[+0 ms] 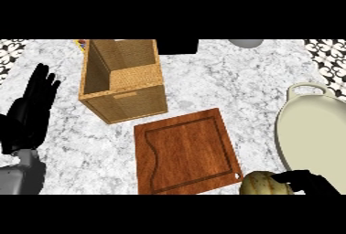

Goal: Pick the squash from the cutting board and place it in the pot

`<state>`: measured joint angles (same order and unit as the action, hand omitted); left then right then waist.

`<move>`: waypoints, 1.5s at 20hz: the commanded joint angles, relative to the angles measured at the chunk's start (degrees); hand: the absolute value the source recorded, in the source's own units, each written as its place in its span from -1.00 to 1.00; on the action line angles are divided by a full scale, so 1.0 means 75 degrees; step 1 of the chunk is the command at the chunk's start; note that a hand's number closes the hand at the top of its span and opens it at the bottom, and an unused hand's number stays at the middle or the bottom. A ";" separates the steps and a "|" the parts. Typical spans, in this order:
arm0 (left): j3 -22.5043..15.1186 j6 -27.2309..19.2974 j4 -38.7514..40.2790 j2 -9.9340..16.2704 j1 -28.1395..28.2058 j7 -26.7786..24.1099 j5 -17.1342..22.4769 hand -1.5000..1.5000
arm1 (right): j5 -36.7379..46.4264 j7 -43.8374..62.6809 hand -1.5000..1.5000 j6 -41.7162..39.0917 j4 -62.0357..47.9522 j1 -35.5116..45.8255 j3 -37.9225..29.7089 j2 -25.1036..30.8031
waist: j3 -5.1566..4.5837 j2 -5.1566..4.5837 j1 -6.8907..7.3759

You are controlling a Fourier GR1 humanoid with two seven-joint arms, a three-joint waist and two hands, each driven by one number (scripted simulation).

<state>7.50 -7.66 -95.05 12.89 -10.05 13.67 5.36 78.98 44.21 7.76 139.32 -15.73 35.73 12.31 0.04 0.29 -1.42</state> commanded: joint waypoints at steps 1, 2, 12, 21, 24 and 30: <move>0.0119 0.0123 -0.0125 0.0159 -0.0174 0.0250 0.0143 0.00 | -0.0859 0.0100 1.00 -0.0058 0.1547 -0.0578 -0.0301 0.0150 | 0.0002 -0.0015 0.0089; -0.0049 0.0014 -0.0269 -0.0004 -0.0053 0.0256 0.0035 0.00 | -0.1474 -0.0064 1.00 0.0004 0.1475 -0.0476 -0.0928 0.0299 | 0.0009 -0.0029 0.0128; -0.0106 -0.0059 0.0064 -0.0161 -0.0097 -0.0018 -0.0093 0.00 | -0.3050 -0.0675 1.00 0.1324 0.0215 -0.0264 -0.2475 0.0093 | 0.0045 -0.0066 0.0186; -0.0136 0.0055 -0.0623 -0.0113 0.0229 0.0230 -0.0046 0.00 | -0.3800 -0.2768 1.00 0.1842 -0.3972 0.0602 -0.5868 0.1942 | 0.0007 -0.0035 0.0262; -0.0098 0.0108 -0.0024 -0.0104 0.0007 -0.0072 -0.0166 0.00 | -0.4666 -0.3897 1.00 0.2118 -0.5317 0.1013 -0.6306 0.2179 | 0.0006 -0.0047 0.0218; -0.0143 0.0262 0.0357 -0.0239 0.0097 -0.0414 -0.0158 0.00 | -0.5640 -0.4703 1.00 0.1781 -0.7161 0.1727 -0.6401 0.1818 | 0.0002 -0.0053 0.0221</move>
<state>6.85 -6.66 -93.48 11.70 -10.99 12.48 4.24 42.04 13.05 21.64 93.04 -4.48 -10.83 27.33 0.06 -0.11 0.26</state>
